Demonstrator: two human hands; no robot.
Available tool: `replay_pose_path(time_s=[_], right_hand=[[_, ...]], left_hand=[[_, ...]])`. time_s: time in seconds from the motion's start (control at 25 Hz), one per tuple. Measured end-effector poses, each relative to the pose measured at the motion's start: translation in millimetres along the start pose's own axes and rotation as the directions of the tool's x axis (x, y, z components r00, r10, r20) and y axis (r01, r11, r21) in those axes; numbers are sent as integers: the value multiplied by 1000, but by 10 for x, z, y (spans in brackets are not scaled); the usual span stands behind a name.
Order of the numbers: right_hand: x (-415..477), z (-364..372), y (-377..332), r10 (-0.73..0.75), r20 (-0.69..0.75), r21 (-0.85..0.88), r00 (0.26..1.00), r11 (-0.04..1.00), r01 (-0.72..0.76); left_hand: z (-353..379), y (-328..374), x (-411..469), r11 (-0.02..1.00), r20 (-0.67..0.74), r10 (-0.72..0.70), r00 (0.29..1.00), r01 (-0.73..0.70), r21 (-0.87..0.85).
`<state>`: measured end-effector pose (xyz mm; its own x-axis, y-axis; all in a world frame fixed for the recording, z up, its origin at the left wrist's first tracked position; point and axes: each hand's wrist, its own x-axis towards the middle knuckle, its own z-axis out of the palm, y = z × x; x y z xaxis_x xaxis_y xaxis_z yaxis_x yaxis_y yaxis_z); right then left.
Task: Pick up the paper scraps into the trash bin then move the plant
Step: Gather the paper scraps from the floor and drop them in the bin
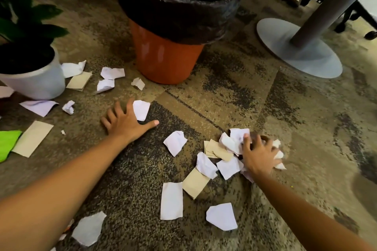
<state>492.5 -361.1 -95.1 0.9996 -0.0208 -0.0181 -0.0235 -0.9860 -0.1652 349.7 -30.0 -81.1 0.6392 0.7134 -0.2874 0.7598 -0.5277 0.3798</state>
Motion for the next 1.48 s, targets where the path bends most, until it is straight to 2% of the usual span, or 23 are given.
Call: replay_pose_path(time_s=[0.08, 0.16, 0.28, 0.36, 0.4, 0.44, 0.48, 0.56, 0.6, 0.68, 0.76, 0.84, 0.96, 1.04, 1.12, 1.24, 1.32, 1.4, 1.48], right_hand=[[-186, 30, -133, -159, -17, 23, 987, 987, 160], [-393, 48, -290, -319, -19, 78, 948, 944, 319], [-684, 82, -419, -608, 27, 127, 794, 790, 600], [-722, 88, -388, -712, -31, 100, 702, 697, 710], [-669, 72, -370, -712, -88, 64, 697, 694, 717], [-580, 53, -354, -669, -146, 21, 728, 734, 679], [-460, 31, -334, -583, -193, -6, 789, 805, 593], [-162, -21, -250, -316, -222, -5, 922, 946, 323], [-12, -53, -183, -160, -190, 9, 969, 986, 165], [176, -112, -57, 110, -70, 19, 991, 994, -109], [182, -118, 33, 179, -5, -58, 984, 982, -179], [71, -76, 45, 86, -6, -59, 996, 994, -87], [-219, -7, -52, -116, -45, 176, 992, 977, 123], [-393, -25, -187, -262, -23, 345, 965, 903, 254], [-523, -88, -363, -428, -29, 460, 903, 796, 393], [-575, -186, -653, -597, -145, 544, 789, 618, 568], [-509, -218, -834, -675, -149, 447, 723, 606, 658], [-368, -203, -945, -710, 49, 182, 702, 698, 693], [-285, -184, -954, -674, 268, 22, 689, 719, 695]], left_hand=[[51, 30, -9, 997, 34, 76, 997, -76, -1], [94, 59, -65, 975, 17, 223, 975, -222, -6], [160, 146, -254, 908, 4, 407, 914, -404, -109], [224, 212, -433, 884, 25, 455, 890, -448, -134], [263, 236, -525, 875, 48, 477, 878, -470, -115], [303, 253, -609, 863, 73, 503, 861, -497, -87], [340, 269, -683, 847, 94, 532, 842, -529, -59], [394, 305, -803, 813, 123, 579, 806, -582, -17], [416, 329, -856, 802, 139, 593, 793, -598, -5], [469, 368, -964, 780, 179, 613, 769, -626, 16], [533, 390, -1077, 762, 206, 625, 753, -646, 48], [595, 420, -1179, 752, 209, 631, 747, -655, 74], [652, 521, -1302, 783, 172, 602, 780, -618, 65], [660, 599, -1354, 830, 164, 548, 820, -557, 12], [653, 643, -1368, 857, 183, 514, 838, -509, -74], [600, 635, -1364, 858, 151, 504, 851, -473, -200], [544, 592, -1356, 860, 123, 488, 864, -452, -236], [476, 533, -1337, 861, 91, 473, 876, -437, -262], [402, 470, -1324, 860, 49, 463, 885, -435, -267]])
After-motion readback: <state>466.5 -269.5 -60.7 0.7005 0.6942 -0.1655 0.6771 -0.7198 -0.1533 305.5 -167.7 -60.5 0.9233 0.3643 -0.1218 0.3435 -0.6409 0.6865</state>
